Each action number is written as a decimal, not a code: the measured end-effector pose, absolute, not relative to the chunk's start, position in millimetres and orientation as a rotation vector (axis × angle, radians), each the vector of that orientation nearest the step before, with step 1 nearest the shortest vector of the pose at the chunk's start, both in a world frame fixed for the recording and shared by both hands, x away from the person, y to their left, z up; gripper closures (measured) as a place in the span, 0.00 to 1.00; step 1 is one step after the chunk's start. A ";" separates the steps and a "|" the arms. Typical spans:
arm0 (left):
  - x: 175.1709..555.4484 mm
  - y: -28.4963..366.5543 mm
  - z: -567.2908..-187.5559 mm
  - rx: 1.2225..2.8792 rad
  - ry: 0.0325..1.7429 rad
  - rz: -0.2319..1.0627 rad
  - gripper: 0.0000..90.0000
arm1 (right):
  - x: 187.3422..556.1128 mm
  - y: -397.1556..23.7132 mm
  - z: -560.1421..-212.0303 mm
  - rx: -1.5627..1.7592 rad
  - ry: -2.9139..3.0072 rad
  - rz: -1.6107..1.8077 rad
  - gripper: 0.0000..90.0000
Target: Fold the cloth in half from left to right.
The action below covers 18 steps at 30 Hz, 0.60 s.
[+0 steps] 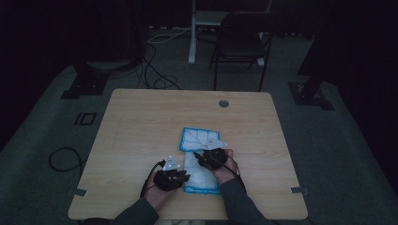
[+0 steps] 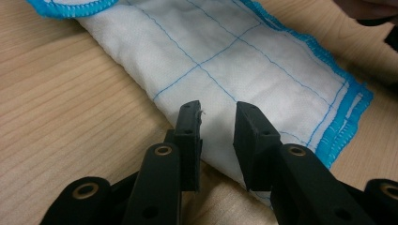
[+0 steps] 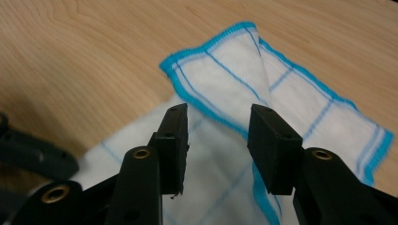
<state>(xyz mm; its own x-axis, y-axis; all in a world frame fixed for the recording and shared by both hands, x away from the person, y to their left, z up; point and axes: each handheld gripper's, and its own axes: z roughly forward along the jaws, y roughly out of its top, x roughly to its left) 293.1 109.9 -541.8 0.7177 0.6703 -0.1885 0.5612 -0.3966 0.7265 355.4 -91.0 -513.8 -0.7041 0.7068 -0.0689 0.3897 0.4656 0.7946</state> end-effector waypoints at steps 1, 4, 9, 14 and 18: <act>293.0 110.0 -542.0 2.100 0.932 0.169 0.80 | 358.5 -89.0 -514.5 0.910 2.333 1.113 0.64; 293.5 111.0 -542.5 2.098 0.929 0.164 0.80 | 365.8 -82.4 -518.1 0.882 2.335 1.030 0.63; 293.0 111.8 -543.5 2.088 0.929 0.163 0.80 | 373.2 -78.6 -524.0 0.824 2.363 0.907 0.60; 292.6 112.0 -543.8 2.087 0.928 0.164 0.80 | 380.1 -84.9 -525.2 0.822 2.373 0.870 0.73; 292.6 112.1 -543.9 2.086 0.927 0.164 0.80 | 387.5 -95.8 -522.7 0.874 2.373 0.890 0.94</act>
<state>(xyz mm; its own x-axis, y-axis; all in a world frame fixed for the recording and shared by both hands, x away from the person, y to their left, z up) 292.6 112.1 -543.9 0.7196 0.6658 -0.1972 0.5582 -0.3856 0.7347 387.5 -95.8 -522.7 -0.6942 0.6948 -0.1882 0.3996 0.5894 0.7020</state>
